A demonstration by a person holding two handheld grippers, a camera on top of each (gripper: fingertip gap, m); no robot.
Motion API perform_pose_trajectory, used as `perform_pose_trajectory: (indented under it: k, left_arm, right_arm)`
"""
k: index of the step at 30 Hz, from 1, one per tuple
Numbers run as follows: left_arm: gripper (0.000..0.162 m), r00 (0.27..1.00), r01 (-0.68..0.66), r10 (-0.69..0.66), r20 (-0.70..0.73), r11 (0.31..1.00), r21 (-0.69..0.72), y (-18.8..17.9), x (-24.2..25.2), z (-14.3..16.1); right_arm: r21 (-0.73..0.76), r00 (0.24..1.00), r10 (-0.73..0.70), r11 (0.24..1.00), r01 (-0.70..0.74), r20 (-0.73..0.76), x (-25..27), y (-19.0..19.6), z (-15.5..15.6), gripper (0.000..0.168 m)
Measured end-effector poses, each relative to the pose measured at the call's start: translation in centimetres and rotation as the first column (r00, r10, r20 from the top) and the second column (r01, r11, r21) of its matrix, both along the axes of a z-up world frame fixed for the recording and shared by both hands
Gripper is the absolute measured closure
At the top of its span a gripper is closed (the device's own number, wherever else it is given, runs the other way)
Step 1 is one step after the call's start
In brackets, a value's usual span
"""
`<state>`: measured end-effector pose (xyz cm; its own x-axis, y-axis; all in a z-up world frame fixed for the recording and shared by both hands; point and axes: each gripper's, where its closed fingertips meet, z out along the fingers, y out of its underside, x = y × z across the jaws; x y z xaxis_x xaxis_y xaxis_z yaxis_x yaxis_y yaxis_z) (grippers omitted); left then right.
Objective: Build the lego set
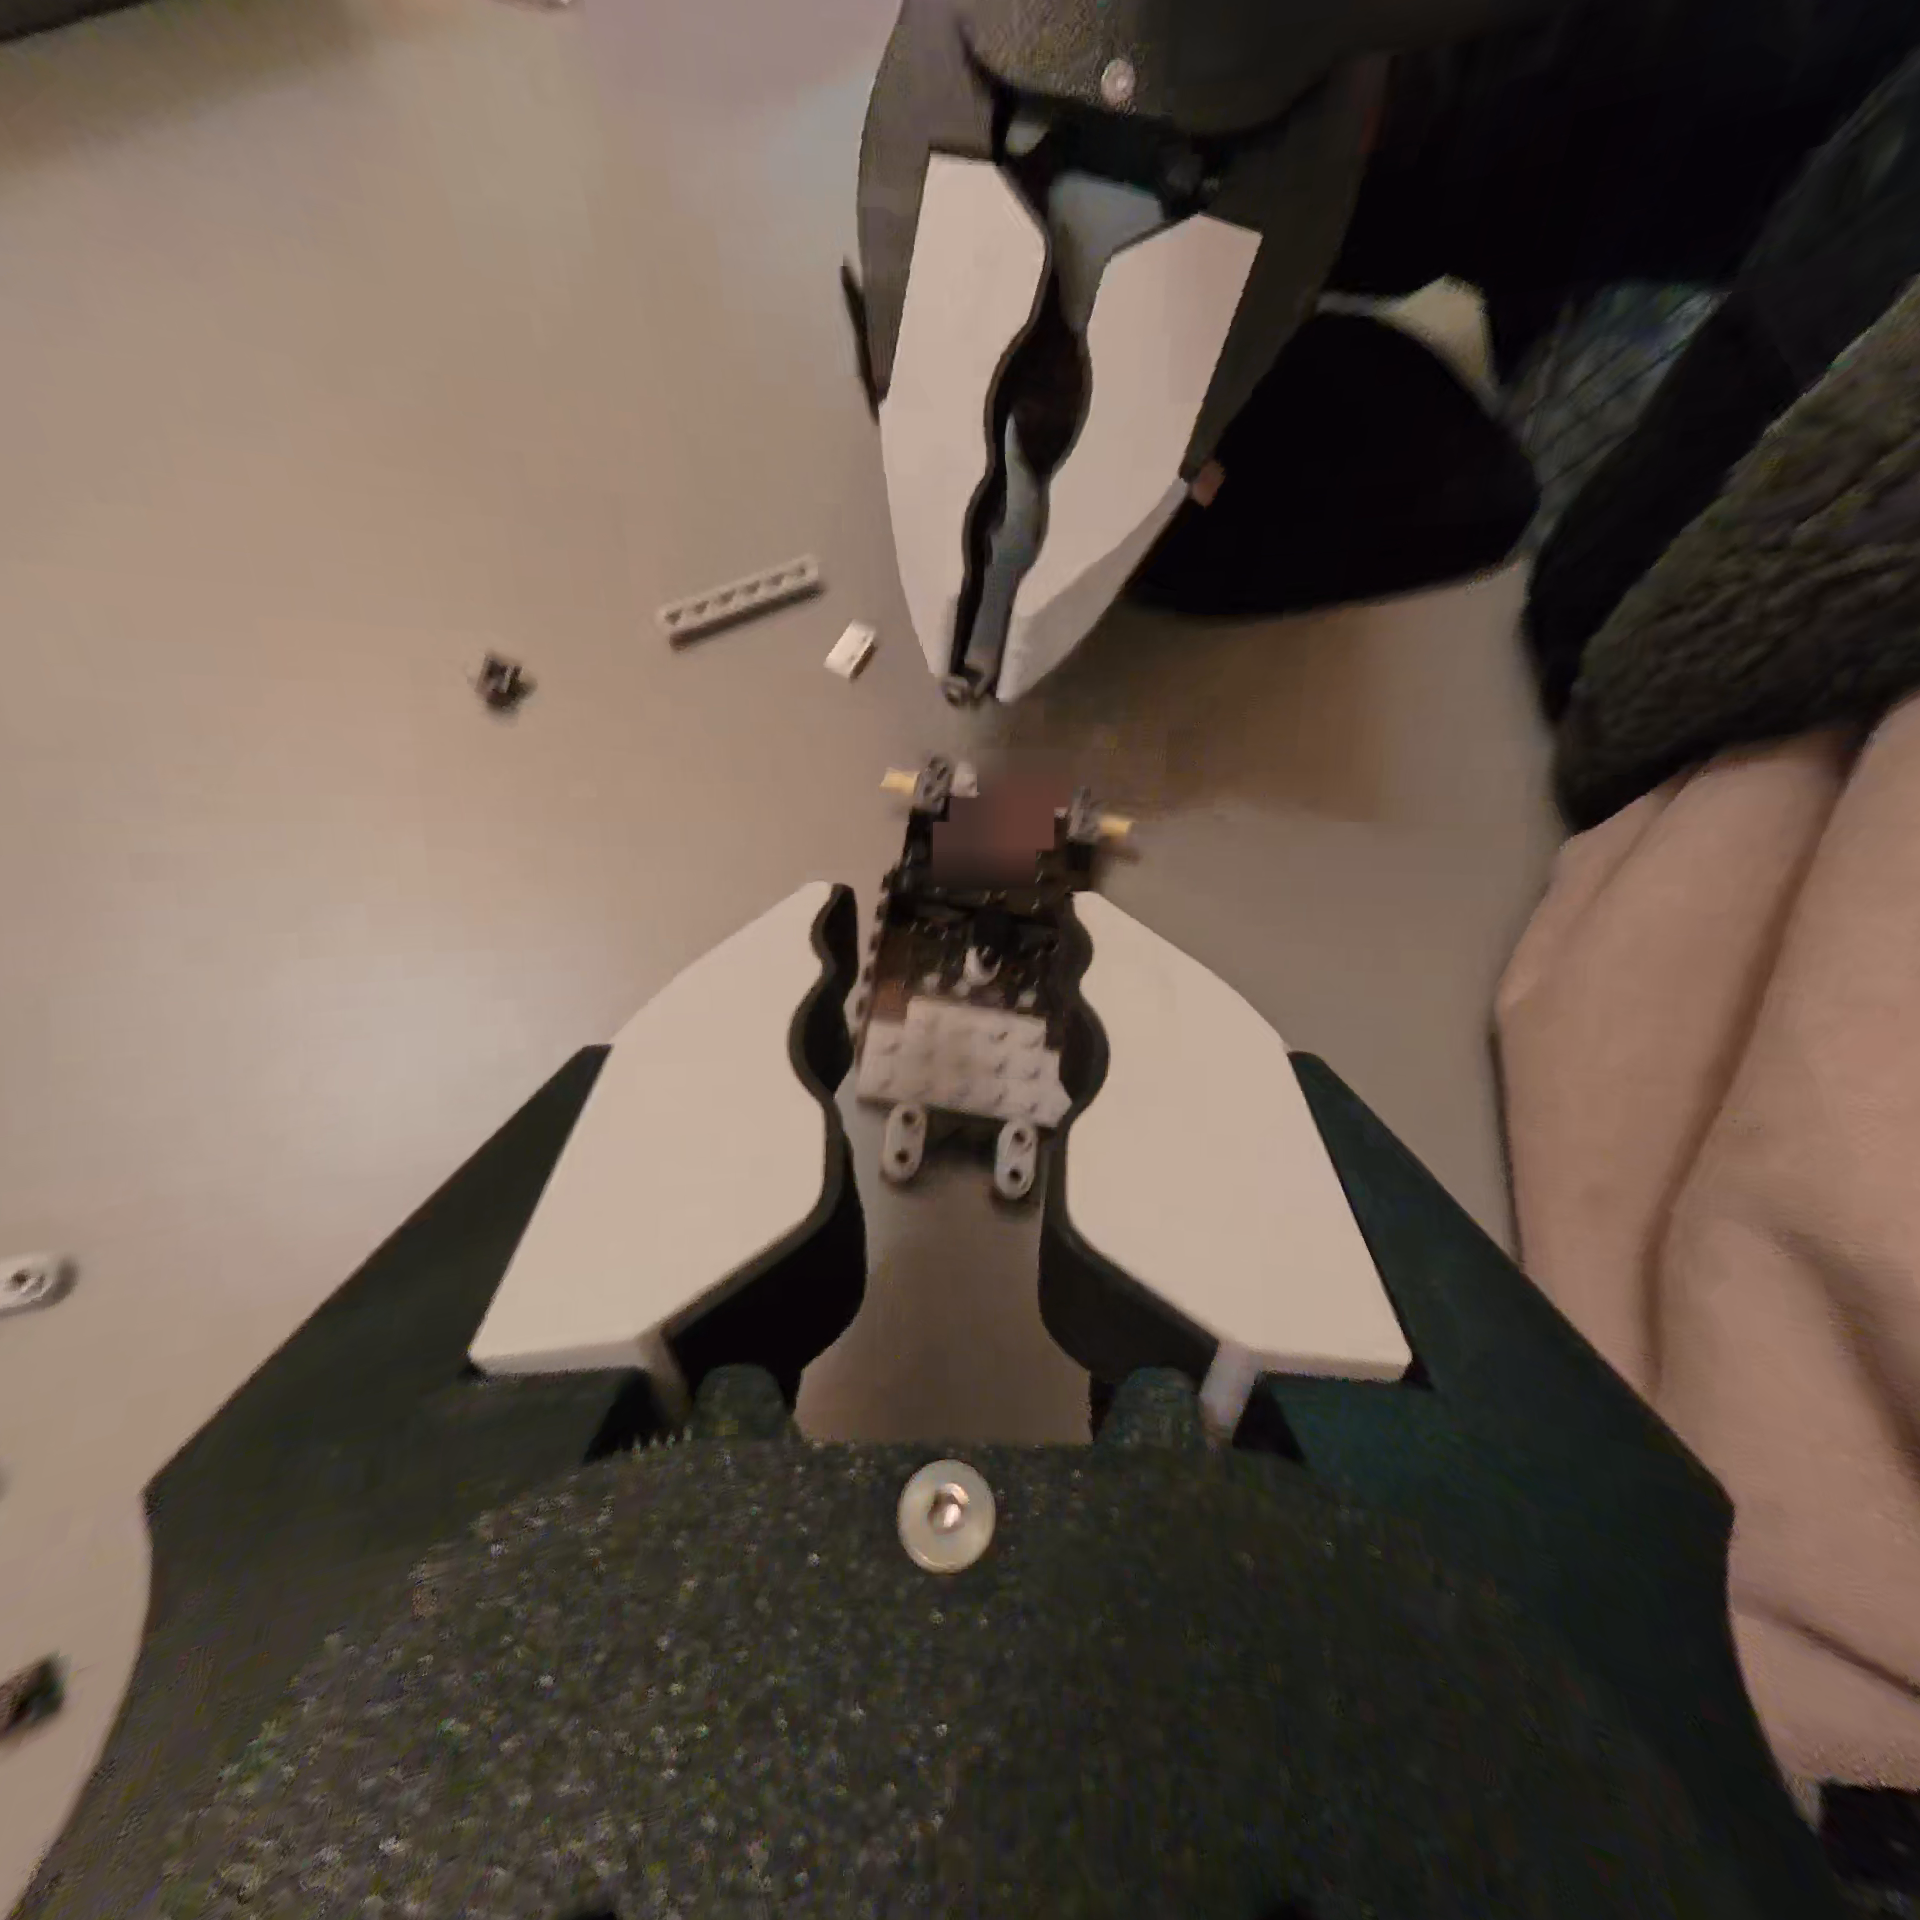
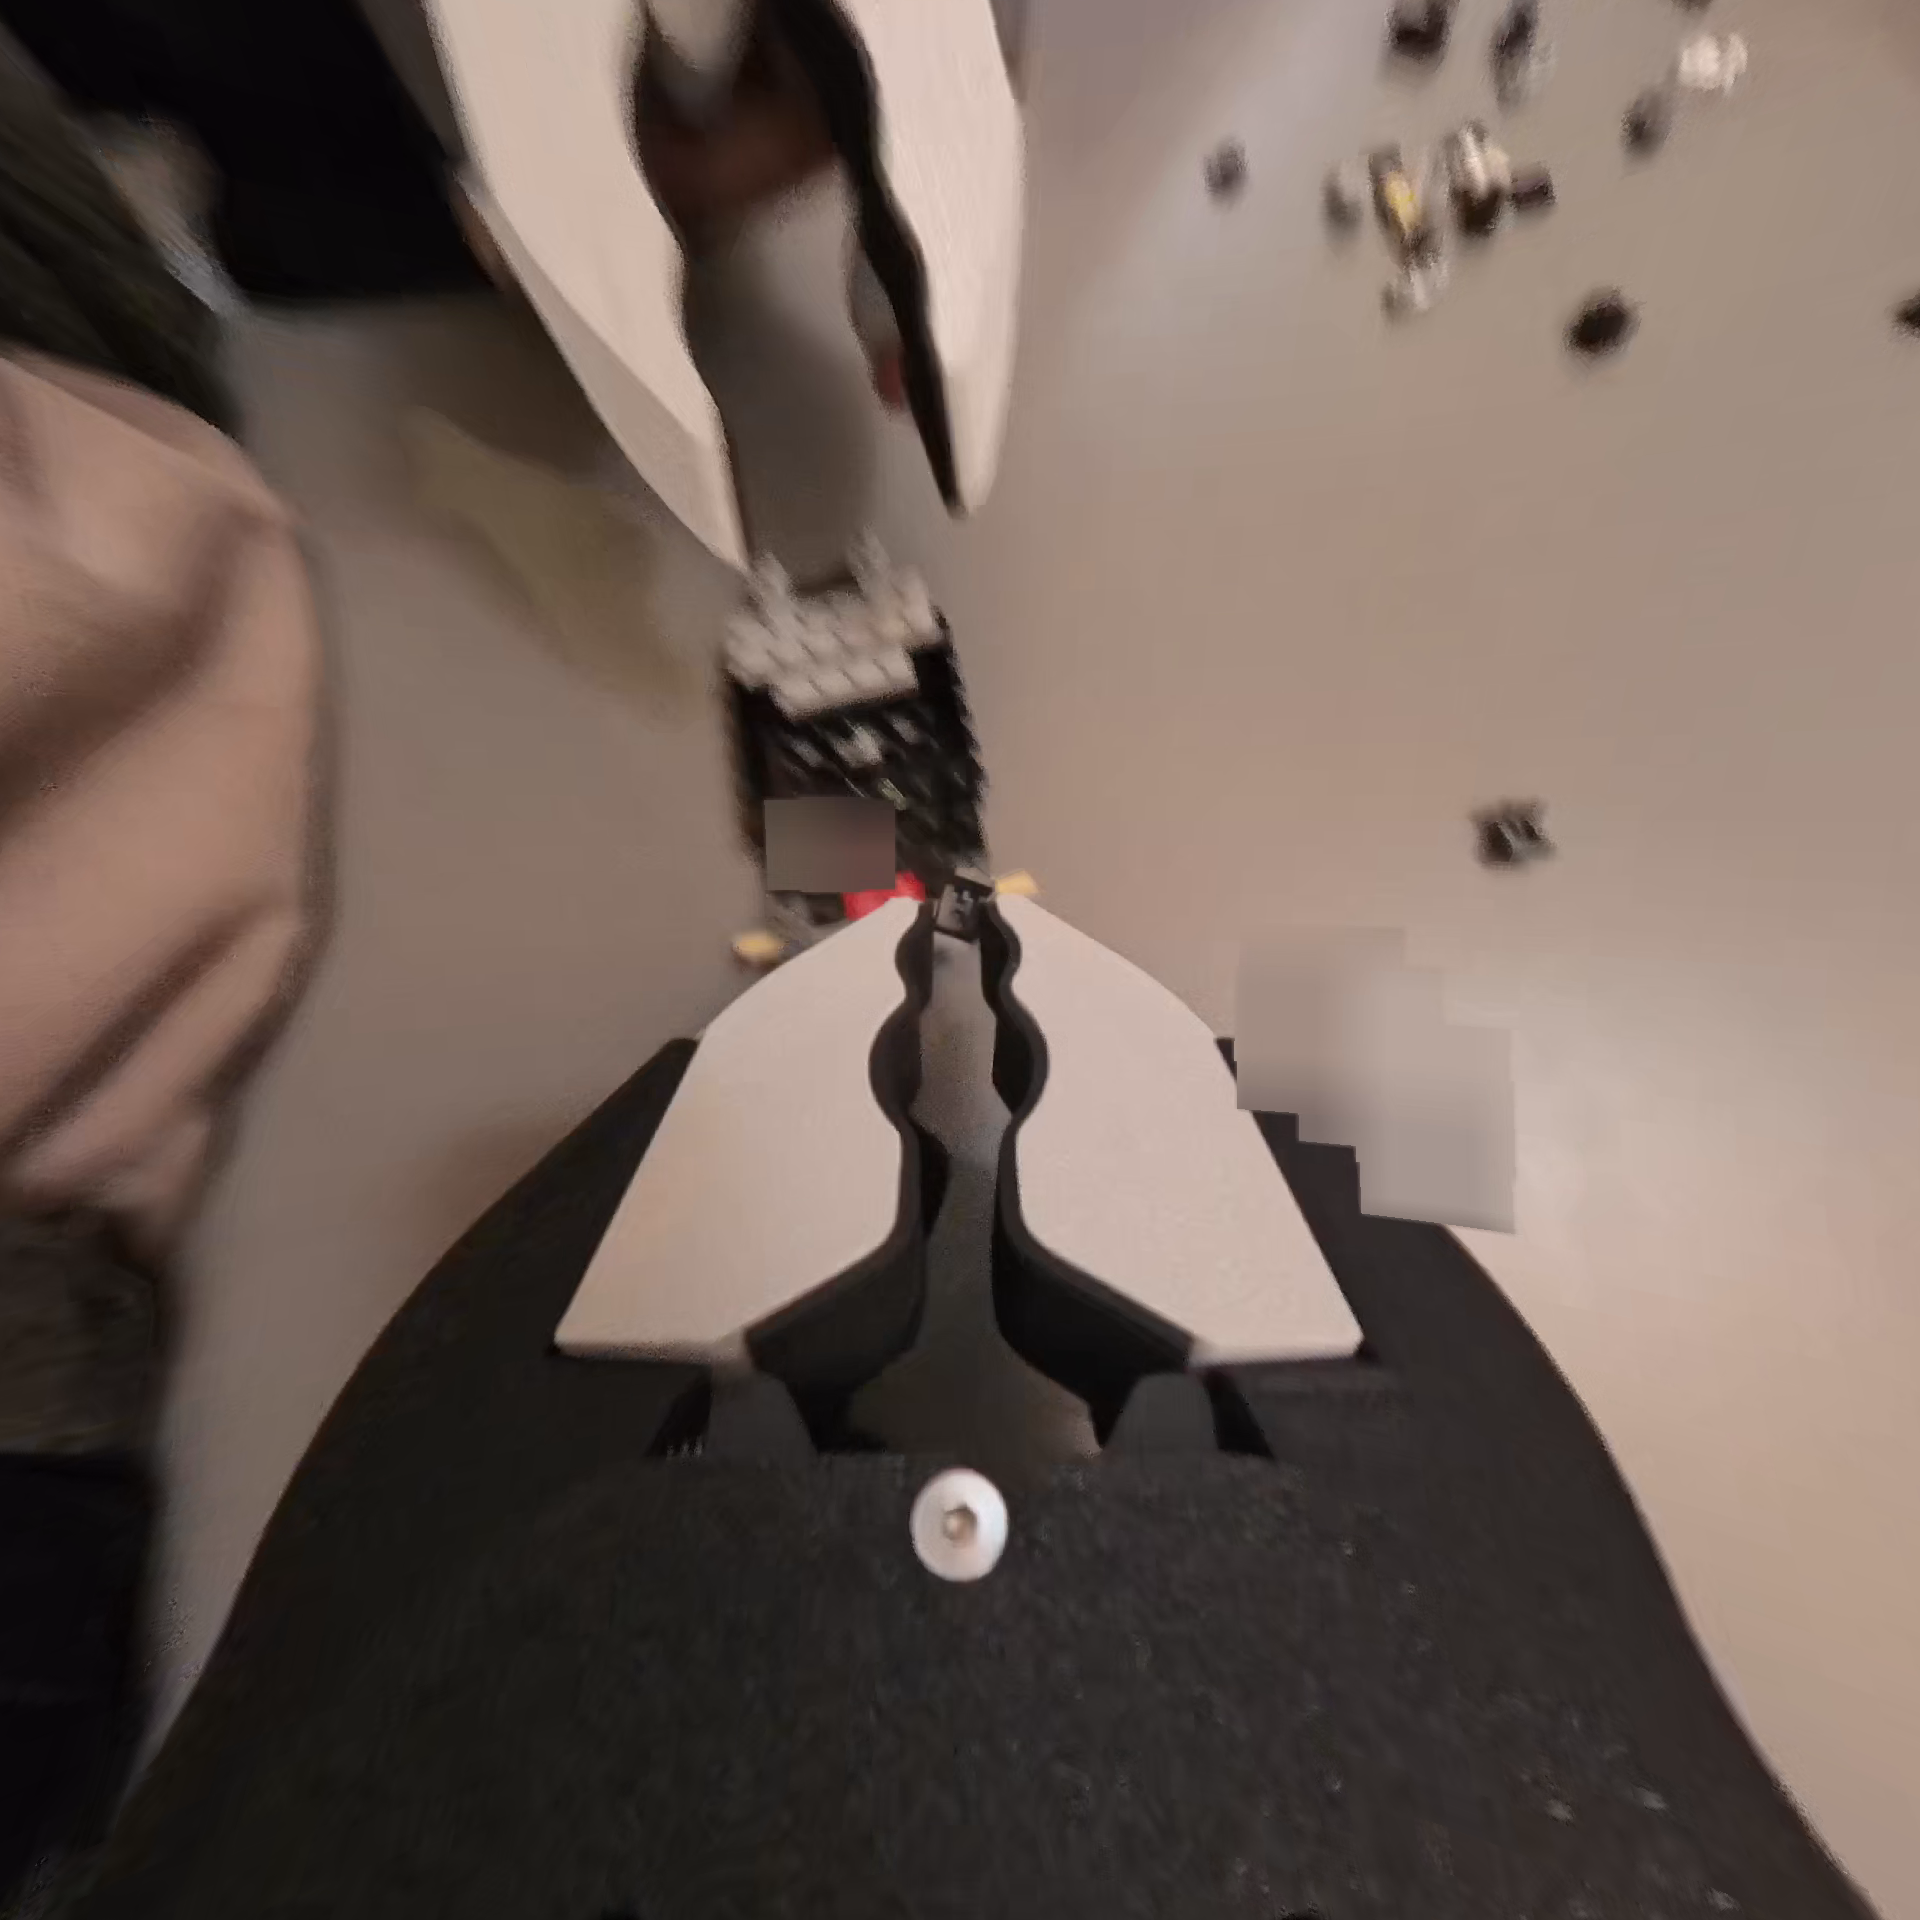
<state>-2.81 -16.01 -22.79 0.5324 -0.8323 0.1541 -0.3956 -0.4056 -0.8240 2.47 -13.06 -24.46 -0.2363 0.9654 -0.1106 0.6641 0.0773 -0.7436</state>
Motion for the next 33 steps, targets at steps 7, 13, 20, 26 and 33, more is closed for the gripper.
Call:
perform_pose_trajectory:
  k: [7,13,20,26,33]
  left_arm:
    - [0.13,0.984,0.096,-0.133,0.118,0.957,0.273,-0.2,3.0,5.2]
    - [0.14,0.974,0.089,-0.169,0.149,0.897,0.433,-0.1,4.2,8.5]
    - [0.151,0.978,0.122,-0.19,0.084,0.854,0.506,-0.4,4.7,9.2]
    - [0.153,0.986,0.113,-0.161,0.05,0.85,0.514,-0.1,4.5,8.8]
    - [0.144,0.999,0.025,-0.038,0.008,0.792,0.611,1.0,3.8,9.3]
  right_arm:
    - [-0.653,0.905,-0.091,0.722,-0.227,-0.415,-1.1,-2.7,9.2,0.161]
    - [-0.738,0.857,-0.109,0.572,-0.359,-0.503,-1.2,-3.8,11.2,0.161]
    - [-0.765,0.847,-0.093,0.49,-0.418,-0.523,-1.0,-4.2,11.8,0.161]
    - [-0.794,0.855,-0.119,0.452,-0.406,-0.505,-1.1,-3.8,11.3,0.161]
    - [-0.872,0.853,-0.269,0.344,-0.35,-0.448,-1.9,-2.1,11.7,0.161]
